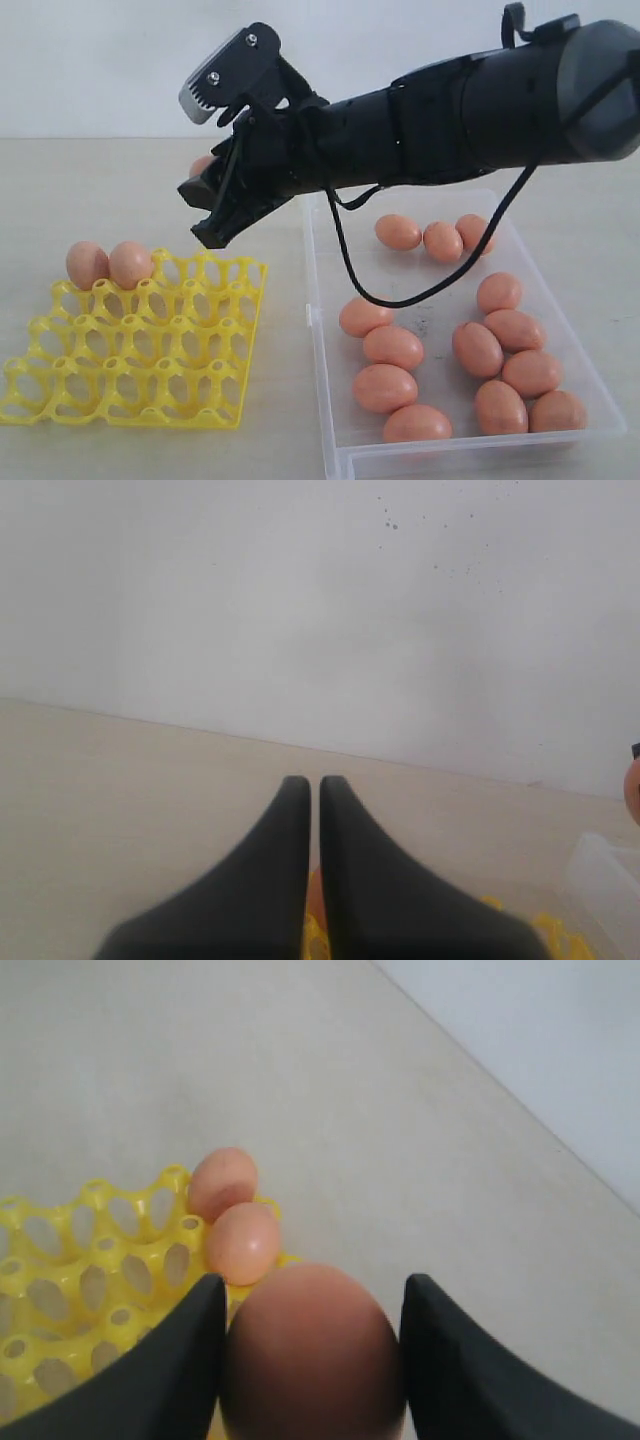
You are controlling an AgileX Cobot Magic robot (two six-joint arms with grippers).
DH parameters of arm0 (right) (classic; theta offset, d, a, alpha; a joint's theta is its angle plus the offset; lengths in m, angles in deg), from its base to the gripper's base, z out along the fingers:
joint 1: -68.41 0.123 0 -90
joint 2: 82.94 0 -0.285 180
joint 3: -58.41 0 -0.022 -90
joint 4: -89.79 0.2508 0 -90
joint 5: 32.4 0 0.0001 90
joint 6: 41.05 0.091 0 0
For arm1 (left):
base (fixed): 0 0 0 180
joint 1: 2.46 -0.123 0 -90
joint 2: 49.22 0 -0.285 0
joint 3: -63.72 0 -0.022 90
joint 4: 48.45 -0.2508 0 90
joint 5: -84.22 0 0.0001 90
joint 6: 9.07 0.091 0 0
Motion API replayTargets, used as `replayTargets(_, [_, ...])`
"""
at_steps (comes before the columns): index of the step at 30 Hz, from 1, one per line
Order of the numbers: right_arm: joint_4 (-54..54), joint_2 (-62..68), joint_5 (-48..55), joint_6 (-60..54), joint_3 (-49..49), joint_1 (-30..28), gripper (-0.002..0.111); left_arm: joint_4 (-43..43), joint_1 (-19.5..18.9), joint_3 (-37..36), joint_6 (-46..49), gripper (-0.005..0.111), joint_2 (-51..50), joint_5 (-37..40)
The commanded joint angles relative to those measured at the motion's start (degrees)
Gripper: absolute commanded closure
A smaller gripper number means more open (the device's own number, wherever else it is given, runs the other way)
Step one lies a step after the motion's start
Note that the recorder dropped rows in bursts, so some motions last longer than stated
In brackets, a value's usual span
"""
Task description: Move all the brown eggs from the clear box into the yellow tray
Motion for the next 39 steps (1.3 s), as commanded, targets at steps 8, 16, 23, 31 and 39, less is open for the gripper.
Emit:
replayTargets(8, [0.07, 2.49, -7.12, 5.27, 6.82, -0.08, 0.109, 0.04, 0.33, 0.21, -0.07, 0.103, -0.2, -0.15])
replayTargets(16, [0.07, 2.49, -12.81, 9.85, 13.57, -0.08, 0.109, 0.04, 0.33, 0.21, -0.07, 0.103, -0.2, -0.15])
replayTargets(23, [0.07, 1.69, -37.68, 1.76, 14.67, 0.02, 0.109, 0.04, 0.33, 0.21, -0.07, 0.103, -0.2, -0.15])
replayTargets(31, [0.07, 1.69, -56.21, -2.27, 8.51, 0.02, 0.109, 0.04, 0.33, 0.21, -0.07, 0.103, -0.2, -0.15])
replayTargets(39, [0.07, 1.69, -48.17, -2.27, -1.52, 0.02, 0.109, 0.04, 0.33, 0.21, -0.07, 0.103, -0.2, -0.15])
